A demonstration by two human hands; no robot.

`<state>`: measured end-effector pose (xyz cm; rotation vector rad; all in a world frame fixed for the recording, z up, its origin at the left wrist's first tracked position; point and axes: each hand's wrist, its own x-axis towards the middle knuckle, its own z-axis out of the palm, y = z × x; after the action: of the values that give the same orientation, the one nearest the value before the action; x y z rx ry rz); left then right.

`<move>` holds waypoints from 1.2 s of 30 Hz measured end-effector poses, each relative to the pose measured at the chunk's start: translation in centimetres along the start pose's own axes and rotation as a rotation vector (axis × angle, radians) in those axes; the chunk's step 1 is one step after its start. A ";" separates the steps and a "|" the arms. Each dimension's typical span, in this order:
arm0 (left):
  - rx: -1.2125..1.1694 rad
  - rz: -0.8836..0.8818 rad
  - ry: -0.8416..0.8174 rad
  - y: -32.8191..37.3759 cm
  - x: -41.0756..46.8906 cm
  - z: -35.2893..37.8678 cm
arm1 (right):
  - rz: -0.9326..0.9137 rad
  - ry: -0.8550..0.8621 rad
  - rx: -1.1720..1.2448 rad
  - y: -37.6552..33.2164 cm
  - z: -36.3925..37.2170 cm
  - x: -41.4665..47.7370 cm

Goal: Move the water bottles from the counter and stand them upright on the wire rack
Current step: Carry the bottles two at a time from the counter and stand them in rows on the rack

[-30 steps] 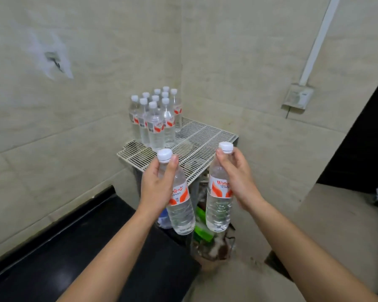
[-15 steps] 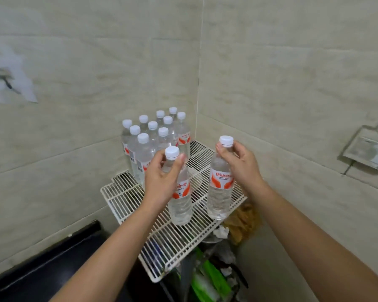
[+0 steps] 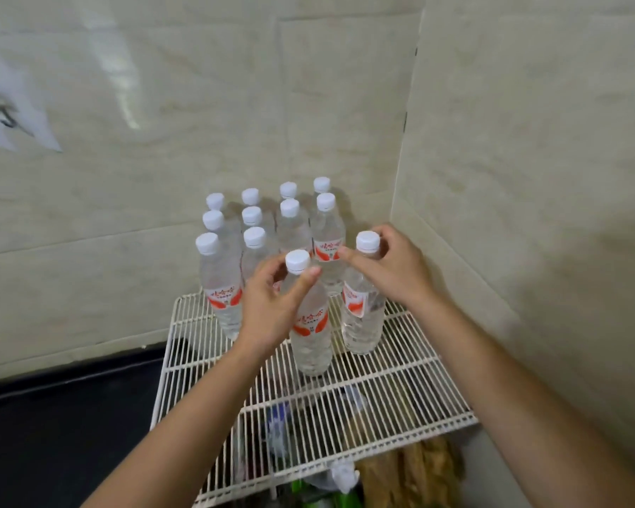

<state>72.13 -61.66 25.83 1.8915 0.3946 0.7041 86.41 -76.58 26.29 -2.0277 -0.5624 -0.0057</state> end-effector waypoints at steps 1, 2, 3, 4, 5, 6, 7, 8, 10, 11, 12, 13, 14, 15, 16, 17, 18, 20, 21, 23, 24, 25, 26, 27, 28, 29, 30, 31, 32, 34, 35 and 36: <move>0.052 0.015 -0.005 0.0 0.3 0.1 | -0.021 -0.026 0.000 0.2 -0.1 0.5; 0.126 0.048 -0.009 0.1 0.6 0.0 | -0.056 -0.047 -0.004 0.3 -0.2 0.8; 0.210 0.092 -0.024 0.1 0.8 -0.1 | -0.091 -0.062 -0.017 0.3 -0.3 0.9; 0.294 0.141 -0.036 0.4 0.9 -0.4 | -0.120 -0.079 -0.042 0.3 -0.4 0.9; 0.365 0.188 -0.051 0.7 1.0 -0.6 | -0.144 -0.099 -0.069 0.1 -0.6 0.8; 0.417 0.218 -0.079 1.1 1.1 -0.9 | -0.163 -0.124 -0.094 -0.1 -0.8 0.6; 0.441 0.226 -0.121 1.7 1.2 -1.3 | -0.183 -0.150 -0.101 -0.2 -1.0 0.4; 0.455 0.211 -0.166 2.2 1.5 -1.6 | -0.193 -0.179 -0.095 -0.3 -1.2 0.4; 0.488 0.191 -0.224 3.2 2.2 -2.0 | -0.183 -0.250 -0.034 -0.5 -1.8 0.5; 0.510 0.189 -0.230 3.5 2.7 -2.0 | -0.174 -0.279 0.000 -0.7 -2.0 0.7; 0.517 0.185 -0.222 4.0 3.0 -2.0 | -0.163 -0.284 0.006 -0.8 -2.2 1.0; 0.513 0.179 -0.209 4.4 3.3 -1.8 | -0.154 -0.266 -0.011 -1.0 -2.5 1.3; 0.511 0.181 -0.194 4.7 3.6 -1.7 | -0.140 -0.243 -0.035 -1.3 -2.8 1.8; 0.520 0.198 -0.178 5.1 4.0 -1.6 | -0.124 -0.242 -0.059 -1.6 -3.1 2.2; 0.543 0.213 -0.162 5.4 4.5 -1.5 | -0.108 -0.262 -0.101 -1.9 -3.5 2.7; 0.572 0.225 -0.151 5.6 5.2 -1.5 | -0.101 -0.294 -0.186 -2.4 -4.0 3.2; 0.603 0.232 -0.149 5.8 5.9 -1.5 | -0.096 -0.326 -0.312 -2.9 -4.5 3.8; 0.688 0.258 -0.166 5.9 7.2 -1.6 | -0.072 -0.377 -0.551 -4.0 -5.3 4.6; 0.737 0.272 -0.176 5.9 7.8 -1.5 | -0.050 -0.402 -0.621 -4.4 -5.6 4.8; 0.818 0.288 -0.181 5.7 8.5 -1.2 | -0.028 -0.428 -0.674 -5.1 -5.7 4.5; 0.849 0.284 -0.182 5.5 8.8 -1.0 | -0.031 -0.419 -0.668 -5.2 -5.5 4.4; 0.877 0.271 -0.185 5.2 9.1 -0.9 | -0.041 -0.402 -0.639 -5.1 -5.2 4.4; 0.896 0.250 -0.190 4.8 9.4 -0.9 | -0.058 -0.389 -0.607 -5.1 -5.0 4.5; 0.904 0.230 -0.195 4.4 9.7 -1.0 | -0.084 -0.391 -0.585 -5.2 -4.7 4.7; 0.895 0.213 -0.196 4.1 10.0 -1.2 | -0.118 -0.415 -0.582 -5.4 -4.5 4.9; 0.880 0.206 -0.192 3.8 10.3 -1.3 | -0.155 -0.452 -0.583 -5.6 -4.4 5.2; 0.864 0.203 -0.186 3.6 10.4 -1.5 | -0.195 -0.491 -0.581 -6.0 -4.3 5.4; 0.856 0.206 -0.180 3.5 10.5 -1.6 | -0.233 -0.522 -0.573 -6.4 -4.1 5.5; 0.854 0.210 -0.176 3.4 10.5 -1.7 | -0.260 -0.534 -0.559 -6.8 -4.0 5.7; 0.834 0.207 -0.174 3.1 10.5 -1.7 | -0.281 -0.528 -0.503 -7.0 -3.9 6.2; 0.800 0.191 -0.174 2.9 10.5 -1.7 | -0.293 -0.537 -0.483 -7.0 -3.8 6.4; 0.764 0.176 -0.172 2.7 10.4 -1.7 | -0.309 -0.562 -0.483 -6.8 -3.7 6.5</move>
<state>78.97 -55.75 31.82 2.7134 0.4249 0.5307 90.39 -74.44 35.32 -2.3886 -1.3291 0.2739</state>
